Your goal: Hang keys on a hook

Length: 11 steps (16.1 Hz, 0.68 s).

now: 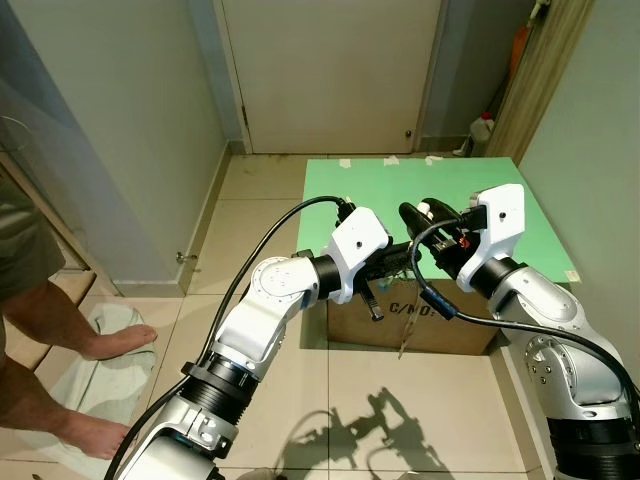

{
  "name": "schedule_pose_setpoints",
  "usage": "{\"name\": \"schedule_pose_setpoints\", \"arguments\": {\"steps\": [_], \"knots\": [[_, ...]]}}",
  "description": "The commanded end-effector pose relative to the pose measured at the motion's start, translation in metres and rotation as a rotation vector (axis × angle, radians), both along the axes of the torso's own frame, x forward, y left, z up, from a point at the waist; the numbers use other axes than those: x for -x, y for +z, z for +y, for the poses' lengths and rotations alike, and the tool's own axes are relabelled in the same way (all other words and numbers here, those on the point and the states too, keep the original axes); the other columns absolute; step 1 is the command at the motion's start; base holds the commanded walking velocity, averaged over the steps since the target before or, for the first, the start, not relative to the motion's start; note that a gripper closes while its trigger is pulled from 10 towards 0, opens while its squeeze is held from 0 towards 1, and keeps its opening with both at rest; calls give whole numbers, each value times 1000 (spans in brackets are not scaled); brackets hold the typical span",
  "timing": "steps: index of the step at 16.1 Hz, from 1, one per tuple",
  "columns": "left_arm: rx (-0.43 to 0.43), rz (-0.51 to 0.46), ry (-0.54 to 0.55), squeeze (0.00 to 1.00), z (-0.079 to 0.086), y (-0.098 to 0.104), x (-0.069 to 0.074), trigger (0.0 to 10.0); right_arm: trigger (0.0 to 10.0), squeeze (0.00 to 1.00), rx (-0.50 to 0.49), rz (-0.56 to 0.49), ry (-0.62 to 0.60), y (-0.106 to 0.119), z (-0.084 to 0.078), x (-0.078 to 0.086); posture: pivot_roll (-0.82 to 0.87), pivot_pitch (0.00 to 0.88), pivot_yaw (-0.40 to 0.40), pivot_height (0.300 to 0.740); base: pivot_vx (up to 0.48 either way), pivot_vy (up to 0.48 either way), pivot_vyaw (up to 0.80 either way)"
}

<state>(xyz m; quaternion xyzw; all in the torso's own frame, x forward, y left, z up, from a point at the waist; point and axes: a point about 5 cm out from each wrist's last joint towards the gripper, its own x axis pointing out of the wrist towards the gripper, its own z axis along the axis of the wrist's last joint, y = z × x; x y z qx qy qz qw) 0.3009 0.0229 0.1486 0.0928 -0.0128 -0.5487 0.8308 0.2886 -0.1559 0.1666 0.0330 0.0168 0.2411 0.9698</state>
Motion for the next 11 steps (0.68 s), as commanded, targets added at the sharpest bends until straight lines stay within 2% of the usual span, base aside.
{"name": "schedule_pose_setpoints", "arguments": {"steps": [1, 6, 7, 8, 9, 11], "knots": [[14, -4, -15, 0, -2, 2, 2, 0, 0, 0, 8, -6, 2, 0, 1, 0, -179, 0, 34, 740, 0, 0, 0], [24, 1, -24, 0, -3, 5, 4, 0, 0, 0, 14, -13, -6, 1, 2, -1, -177, 0, 34, 740, 0, 0, 0], [24, -1, -22, 0, -3, 5, 3, 0, 0, 0, 28, -13, -62, 1, -2, -5, -177, 0, 34, 740, 0, 0, 0], [25, 0, -21, 0, -3, 5, 3, 0, 1843, 0, 59, -12, -92, 0, -5, -8, -176, 0, 33, 740, 0, 0, 0], [26, 1, -20, 0, -3, 5, 3, 0, 10000, 1000, 75, -16, -84, 1, -5, -8, -177, 0, 34, 740, 0, 0, 0], [26, 4, -9, 0, -2, 5, 2, 0, 10000, 1000, 80, -36, -93, 3, -4, -9, -176, 0, 33, 740, 0, 0, 0]]}}
